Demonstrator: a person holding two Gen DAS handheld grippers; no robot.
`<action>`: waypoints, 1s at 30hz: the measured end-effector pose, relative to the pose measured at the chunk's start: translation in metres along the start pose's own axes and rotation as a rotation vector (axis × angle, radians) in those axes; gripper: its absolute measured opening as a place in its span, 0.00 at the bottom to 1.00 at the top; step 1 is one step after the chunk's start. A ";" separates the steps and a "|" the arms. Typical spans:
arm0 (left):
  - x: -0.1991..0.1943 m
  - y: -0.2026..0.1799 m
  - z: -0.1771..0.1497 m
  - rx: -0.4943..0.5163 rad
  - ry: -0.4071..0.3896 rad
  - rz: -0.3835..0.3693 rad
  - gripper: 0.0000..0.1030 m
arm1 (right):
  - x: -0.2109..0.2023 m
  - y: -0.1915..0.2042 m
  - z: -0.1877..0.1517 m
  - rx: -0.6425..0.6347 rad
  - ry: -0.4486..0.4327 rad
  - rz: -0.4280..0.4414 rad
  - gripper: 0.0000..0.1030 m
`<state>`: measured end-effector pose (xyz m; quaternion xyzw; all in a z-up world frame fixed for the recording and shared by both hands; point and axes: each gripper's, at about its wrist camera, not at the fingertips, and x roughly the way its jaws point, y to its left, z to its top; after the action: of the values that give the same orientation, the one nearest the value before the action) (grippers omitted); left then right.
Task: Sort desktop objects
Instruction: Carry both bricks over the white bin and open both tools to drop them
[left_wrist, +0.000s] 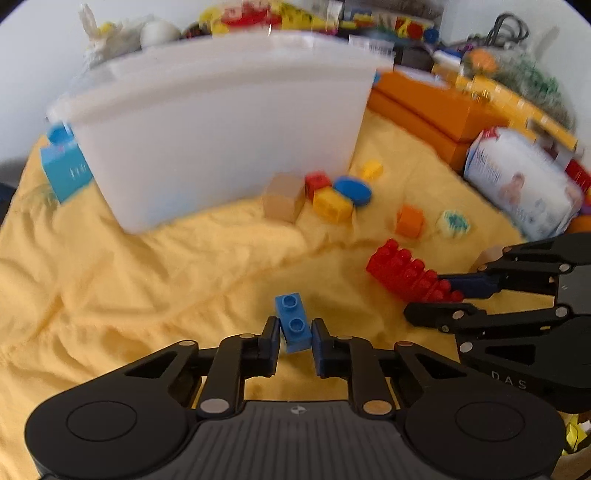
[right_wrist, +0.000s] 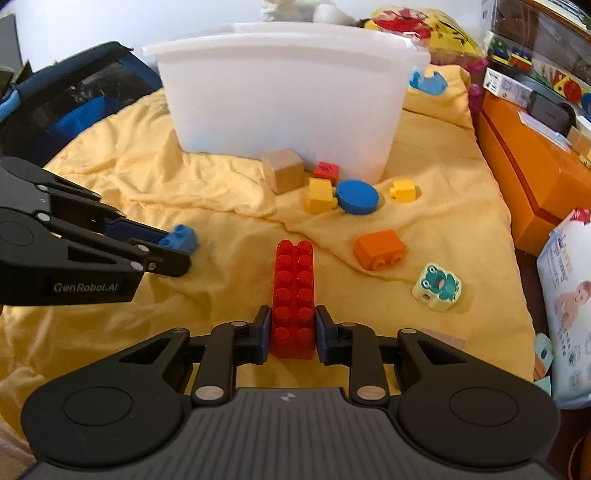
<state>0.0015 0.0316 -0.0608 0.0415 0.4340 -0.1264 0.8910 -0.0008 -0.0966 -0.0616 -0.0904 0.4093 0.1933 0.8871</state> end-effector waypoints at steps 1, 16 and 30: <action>-0.008 0.002 0.006 0.003 -0.029 0.000 0.20 | -0.004 0.001 0.003 0.001 -0.017 0.004 0.26; -0.050 0.060 0.173 -0.011 -0.406 0.132 0.21 | -0.036 -0.032 0.182 0.113 -0.395 -0.007 0.26; -0.026 0.069 0.167 -0.069 -0.345 0.191 0.41 | -0.001 -0.023 0.184 0.108 -0.342 -0.045 0.35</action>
<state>0.1316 0.0726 0.0601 0.0298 0.2730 -0.0314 0.9610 0.1357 -0.0593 0.0585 -0.0176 0.2602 0.1637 0.9514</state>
